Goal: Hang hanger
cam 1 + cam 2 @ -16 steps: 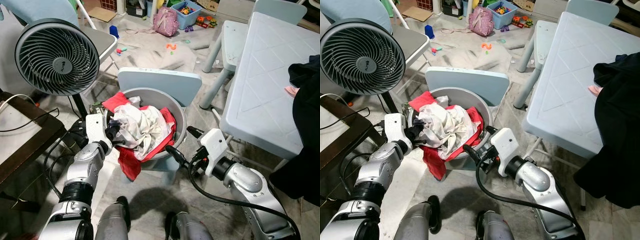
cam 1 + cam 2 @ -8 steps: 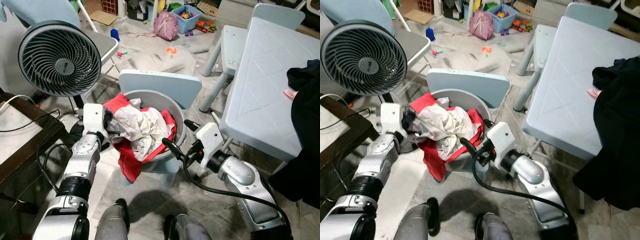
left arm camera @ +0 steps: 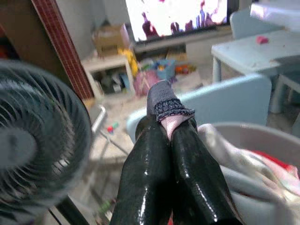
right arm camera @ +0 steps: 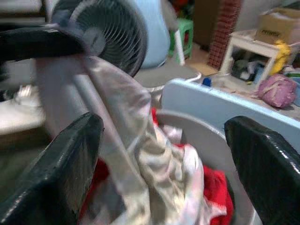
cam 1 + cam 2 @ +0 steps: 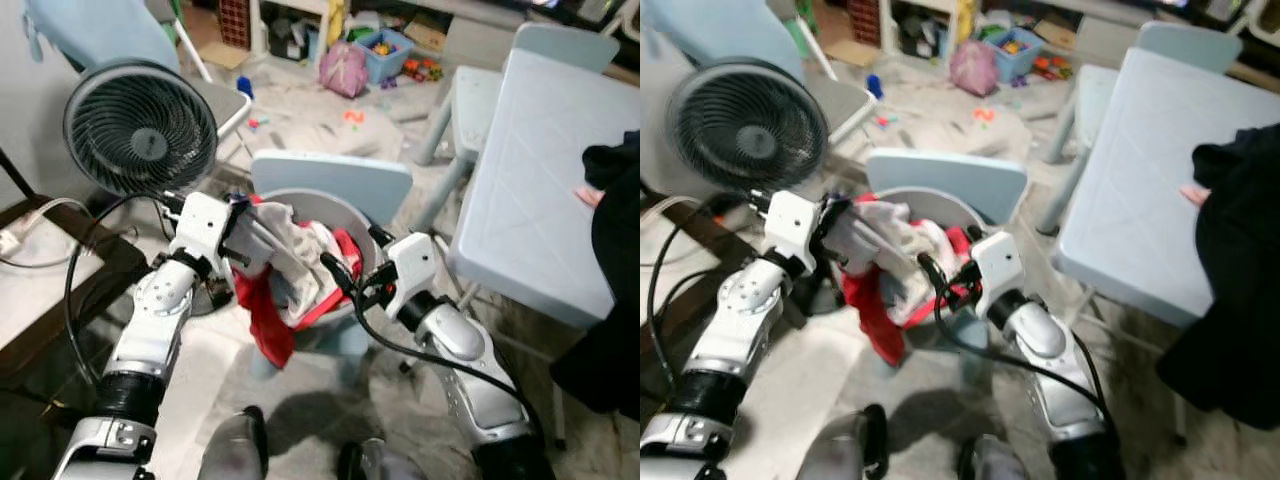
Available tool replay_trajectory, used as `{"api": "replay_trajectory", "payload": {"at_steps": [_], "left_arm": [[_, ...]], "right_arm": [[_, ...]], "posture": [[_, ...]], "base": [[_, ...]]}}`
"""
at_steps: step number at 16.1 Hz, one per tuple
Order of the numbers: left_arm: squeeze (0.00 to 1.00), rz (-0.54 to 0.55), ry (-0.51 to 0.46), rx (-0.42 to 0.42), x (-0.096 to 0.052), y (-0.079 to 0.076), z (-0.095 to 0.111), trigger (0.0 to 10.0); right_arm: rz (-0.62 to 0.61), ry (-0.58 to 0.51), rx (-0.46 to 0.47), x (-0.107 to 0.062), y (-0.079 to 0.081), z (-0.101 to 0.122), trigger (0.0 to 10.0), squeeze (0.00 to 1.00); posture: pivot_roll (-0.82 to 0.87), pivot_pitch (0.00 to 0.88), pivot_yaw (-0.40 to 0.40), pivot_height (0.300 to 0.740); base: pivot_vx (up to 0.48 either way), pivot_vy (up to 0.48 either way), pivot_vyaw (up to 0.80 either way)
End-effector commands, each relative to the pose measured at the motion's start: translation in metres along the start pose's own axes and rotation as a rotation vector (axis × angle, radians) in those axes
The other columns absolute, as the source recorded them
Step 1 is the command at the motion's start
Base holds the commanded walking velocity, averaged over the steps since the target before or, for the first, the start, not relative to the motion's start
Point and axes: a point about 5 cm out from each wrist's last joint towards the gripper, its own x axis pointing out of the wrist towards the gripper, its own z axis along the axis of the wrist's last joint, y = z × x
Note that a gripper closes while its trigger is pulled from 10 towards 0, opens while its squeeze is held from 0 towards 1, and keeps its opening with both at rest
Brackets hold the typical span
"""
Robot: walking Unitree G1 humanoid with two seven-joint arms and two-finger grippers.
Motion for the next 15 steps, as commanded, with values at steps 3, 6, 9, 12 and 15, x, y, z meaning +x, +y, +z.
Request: {"api": "replay_trajectory", "payload": {"at_steps": [3, 6, 9, 12, 15], "left_arm": [[0.00, 0.000, -0.045, -0.080, -0.009, -0.007, 0.016, 1.8], [0.00, 0.004, -0.020, -0.148, -0.010, -0.010, 0.015, 10.0], [0.00, -0.042, -0.032, -0.165, -0.007, -0.017, 0.026, 10.0], [0.00, -0.087, -0.047, -0.158, -0.008, -0.020, 0.033, 10.0], [0.00, -0.103, -0.054, -0.178, -0.007, -0.020, 0.039, 10.0]], "right_arm": [[-0.235, -0.047, 0.137, -0.003, -0.027, 0.002, 10.0, 0.00], [-0.303, -0.095, 0.157, -0.001, -0.036, 0.011, 10.0, 0.00], [-0.313, -0.094, 0.162, -0.002, -0.044, 0.016, 10.0, 0.00], [-0.354, -0.101, 0.098, -0.006, -0.056, 0.022, 10.0, 0.00], [-0.353, -0.108, 0.002, -0.012, -0.066, 0.033, 10.0, 0.00]], "posture": [[0.02, 0.025, 0.037, 0.740], [0.01, 0.032, 0.046, 0.740], [0.01, 0.047, 0.028, 0.740], [0.01, 0.054, 0.025, 0.740], [0.00, 0.063, 0.027, 0.740]], "base": [[0.000, 0.000, 0.00], [0.000, 0.000, 0.00], [0.000, 0.000, -0.27], [0.000, 0.000, -0.80], [0.000, 0.000, -0.80]]}}
